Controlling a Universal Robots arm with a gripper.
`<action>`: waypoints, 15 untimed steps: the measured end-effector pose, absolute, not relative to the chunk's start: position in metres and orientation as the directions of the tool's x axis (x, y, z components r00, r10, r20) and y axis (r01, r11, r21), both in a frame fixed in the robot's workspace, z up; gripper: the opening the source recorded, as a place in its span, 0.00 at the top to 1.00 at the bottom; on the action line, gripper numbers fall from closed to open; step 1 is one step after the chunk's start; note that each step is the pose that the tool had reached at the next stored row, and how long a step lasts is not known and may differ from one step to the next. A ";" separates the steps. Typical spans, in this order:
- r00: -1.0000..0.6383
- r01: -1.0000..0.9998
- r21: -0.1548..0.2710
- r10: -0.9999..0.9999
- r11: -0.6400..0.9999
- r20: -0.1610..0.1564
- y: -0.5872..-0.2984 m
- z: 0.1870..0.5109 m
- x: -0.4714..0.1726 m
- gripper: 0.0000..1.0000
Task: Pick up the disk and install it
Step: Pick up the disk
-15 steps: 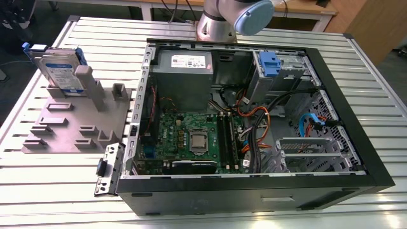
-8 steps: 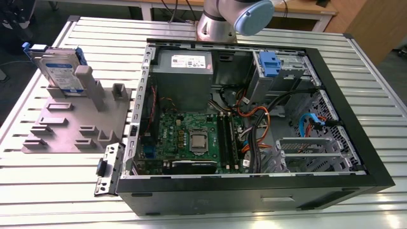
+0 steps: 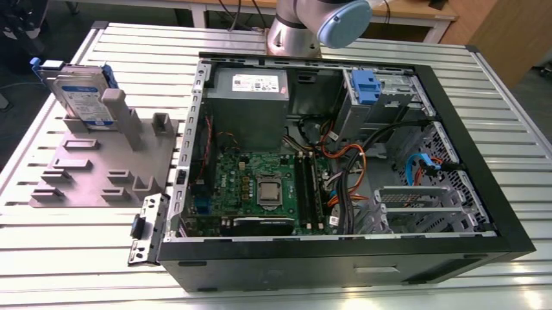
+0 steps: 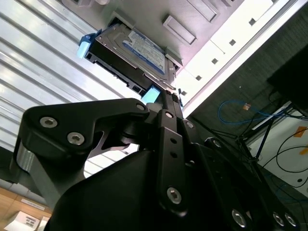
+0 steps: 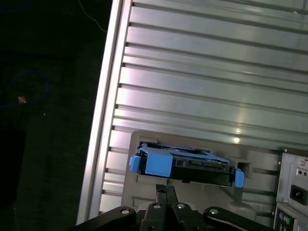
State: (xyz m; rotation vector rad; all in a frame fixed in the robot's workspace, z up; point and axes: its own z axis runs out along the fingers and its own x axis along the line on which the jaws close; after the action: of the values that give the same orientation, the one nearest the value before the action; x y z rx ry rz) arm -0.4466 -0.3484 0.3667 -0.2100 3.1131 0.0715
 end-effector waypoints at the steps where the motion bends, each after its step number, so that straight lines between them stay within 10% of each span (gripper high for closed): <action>1: -0.990 -0.139 0.044 -0.138 0.989 -0.024 -0.348 0.367 -0.447 0.89; 15: -0.979 -0.203 0.044 -0.203 0.978 -0.024 -0.348 0.367 -0.447 0.89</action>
State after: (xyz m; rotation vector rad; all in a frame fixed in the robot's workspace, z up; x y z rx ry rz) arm -0.4466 -0.3484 0.3667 -0.3187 3.1055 0.0726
